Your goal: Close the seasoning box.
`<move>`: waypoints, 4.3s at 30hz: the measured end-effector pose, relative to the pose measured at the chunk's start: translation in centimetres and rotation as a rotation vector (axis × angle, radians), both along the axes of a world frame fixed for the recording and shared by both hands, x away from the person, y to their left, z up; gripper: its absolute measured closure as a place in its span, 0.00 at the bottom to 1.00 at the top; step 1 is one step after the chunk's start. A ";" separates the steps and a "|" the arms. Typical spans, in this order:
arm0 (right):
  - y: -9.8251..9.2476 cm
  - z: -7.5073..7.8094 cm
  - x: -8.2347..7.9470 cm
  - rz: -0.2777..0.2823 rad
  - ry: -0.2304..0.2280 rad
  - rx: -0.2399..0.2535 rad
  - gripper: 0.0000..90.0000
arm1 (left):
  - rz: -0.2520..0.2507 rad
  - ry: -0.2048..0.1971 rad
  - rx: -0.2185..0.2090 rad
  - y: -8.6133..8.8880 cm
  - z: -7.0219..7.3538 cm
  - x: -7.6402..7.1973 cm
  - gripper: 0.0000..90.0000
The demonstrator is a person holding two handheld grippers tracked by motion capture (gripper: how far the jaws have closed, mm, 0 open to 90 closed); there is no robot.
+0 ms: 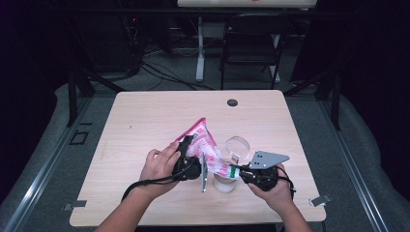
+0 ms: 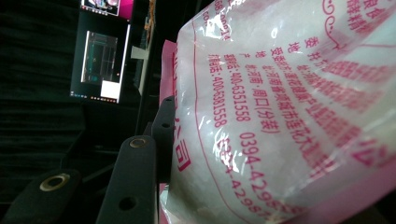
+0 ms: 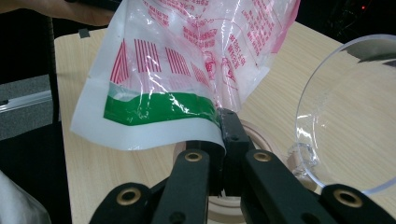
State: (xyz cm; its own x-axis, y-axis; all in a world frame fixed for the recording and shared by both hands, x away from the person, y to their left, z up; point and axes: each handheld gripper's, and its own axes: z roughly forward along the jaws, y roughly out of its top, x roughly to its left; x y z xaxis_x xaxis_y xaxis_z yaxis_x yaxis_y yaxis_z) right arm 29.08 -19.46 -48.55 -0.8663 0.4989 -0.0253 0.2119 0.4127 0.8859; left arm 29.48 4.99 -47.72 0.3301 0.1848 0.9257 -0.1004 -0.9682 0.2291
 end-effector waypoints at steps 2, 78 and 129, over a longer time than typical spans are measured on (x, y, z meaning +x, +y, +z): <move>0.0 0.0 0.0 0.000 0.001 0.001 1.00 | 0.001 -0.005 0.005 0.0 0.0 0.0 0.68; -0.3 -0.6 0.3 -0.018 0.018 -0.014 1.00 | -0.015 -0.034 0.059 -0.6 -0.1 -0.1 0.68; 0.0 -1.0 0.5 -0.022 0.024 -0.027 1.00 | -0.020 -0.063 0.065 -0.7 0.1 -0.2 0.68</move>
State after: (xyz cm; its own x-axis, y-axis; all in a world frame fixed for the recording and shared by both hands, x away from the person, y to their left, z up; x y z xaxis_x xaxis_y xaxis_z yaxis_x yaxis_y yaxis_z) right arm 29.53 -19.46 -49.58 -0.8558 0.5169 -0.0179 0.2424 0.4314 0.8690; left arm 29.29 4.31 -47.57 0.2743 0.1180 0.9544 -0.1318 -0.9785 0.1589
